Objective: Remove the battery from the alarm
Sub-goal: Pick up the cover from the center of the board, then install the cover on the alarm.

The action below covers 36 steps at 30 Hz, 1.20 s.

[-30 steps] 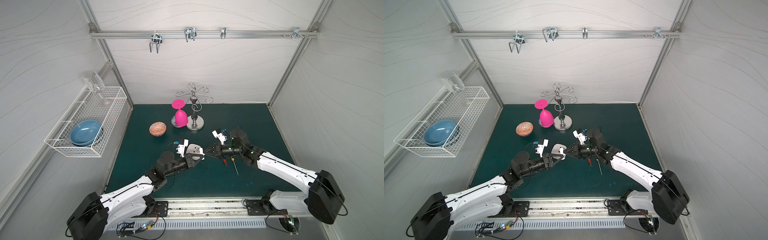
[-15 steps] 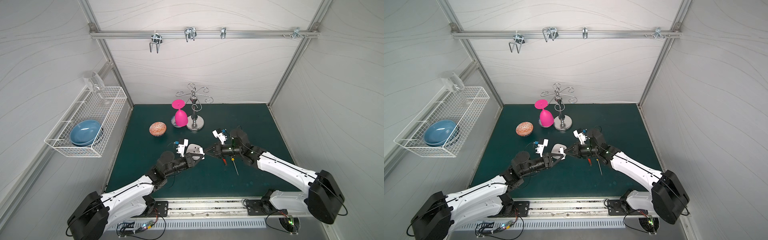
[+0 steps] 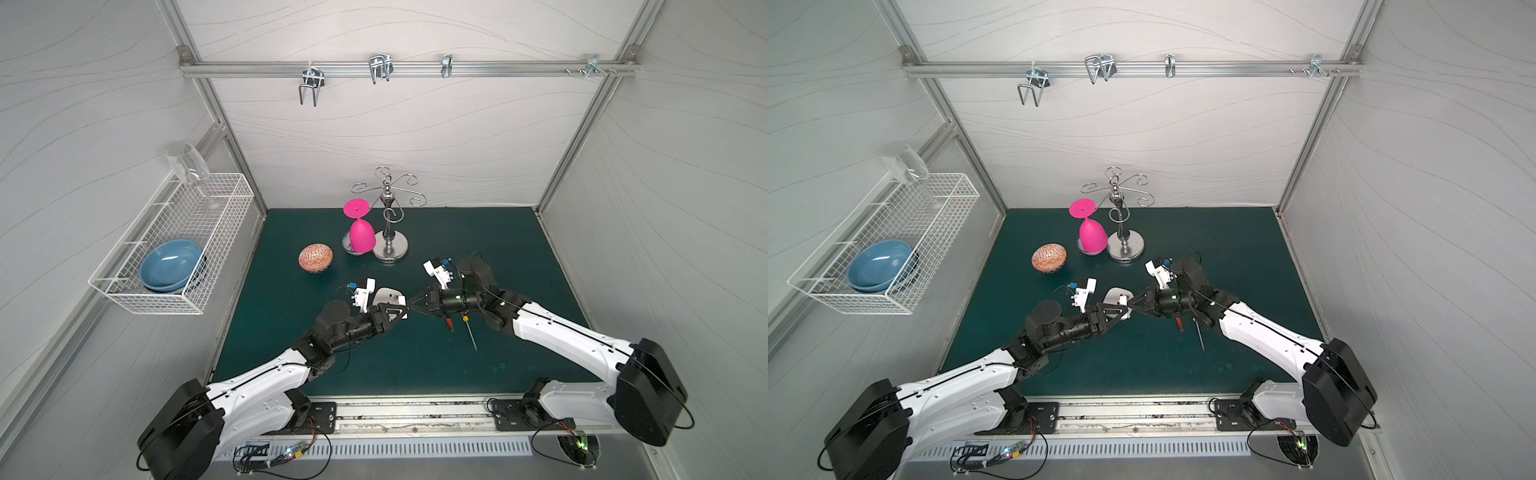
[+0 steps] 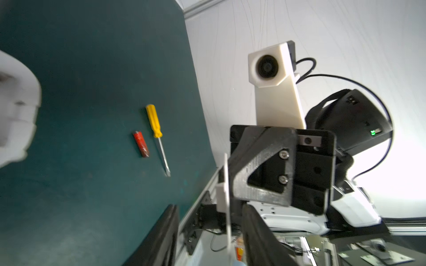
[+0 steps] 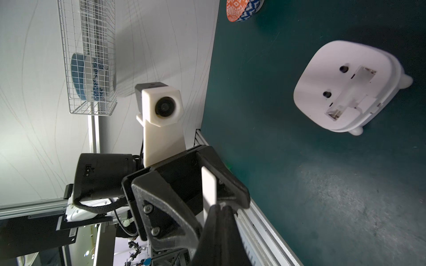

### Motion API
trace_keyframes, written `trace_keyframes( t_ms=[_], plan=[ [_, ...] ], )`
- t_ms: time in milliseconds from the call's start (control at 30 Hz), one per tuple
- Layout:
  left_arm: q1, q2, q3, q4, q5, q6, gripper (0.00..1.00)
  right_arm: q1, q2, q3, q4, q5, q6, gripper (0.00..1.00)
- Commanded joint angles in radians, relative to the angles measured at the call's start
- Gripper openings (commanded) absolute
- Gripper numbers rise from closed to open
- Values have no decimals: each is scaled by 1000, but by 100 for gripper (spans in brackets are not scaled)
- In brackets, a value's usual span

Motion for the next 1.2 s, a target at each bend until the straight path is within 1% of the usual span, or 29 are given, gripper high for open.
trace_keyframes(
  t_ms=[0, 100, 167, 200, 267, 333, 367, 500, 567, 633, 767, 967, 1033, 1067, 1167],
  plan=[
    [80, -55, -13, -7, 41, 16, 67, -26, -20, 40, -143, 67, -59, 0],
    [204, -111, -22, -104, 83, 52, 79, -54, -5, 56, -231, 133, -86, 0],
    [285, -131, -14, -209, 106, 93, 82, -62, 12, 71, -277, 177, -113, 0],
    [337, -128, -5, -259, 118, 119, 82, -64, 23, 77, -290, 198, -124, 0],
    [411, -99, 19, -344, 126, 179, 83, -66, 45, 90, -305, 229, -144, 0],
    [448, -36, 58, -394, 121, 253, 82, -66, 70, 104, -310, 256, -162, 0],
    [459, 23, 87, -404, 118, 299, 81, -67, 91, 113, -311, 270, -172, 0],
    [463, 223, 179, -405, 114, 413, 76, -66, 145, 135, -301, 294, -186, 0],
    [463, 318, 220, -383, 113, 455, 76, -66, 168, 139, -293, 302, -187, 0],
    [463, 406, 254, -347, 130, 473, 76, -66, 188, 140, -280, 303, -183, 0],
    [464, 558, 311, -258, 206, 467, 75, -63, 224, 140, -251, 297, -173, 0],
    [456, 689, 330, -165, 291, 432, 72, -60, 260, 151, -238, 311, -165, 0],
    [444, 714, 331, -154, 309, 423, 70, -59, 277, 154, -227, 314, -157, 0],
    [435, 722, 329, -119, 315, 417, 68, -58, 289, 160, -226, 315, -155, 0],
    [400, 731, 318, -95, 314, 399, 66, -48, 323, 178, -232, 332, -148, 0]
  ],
)
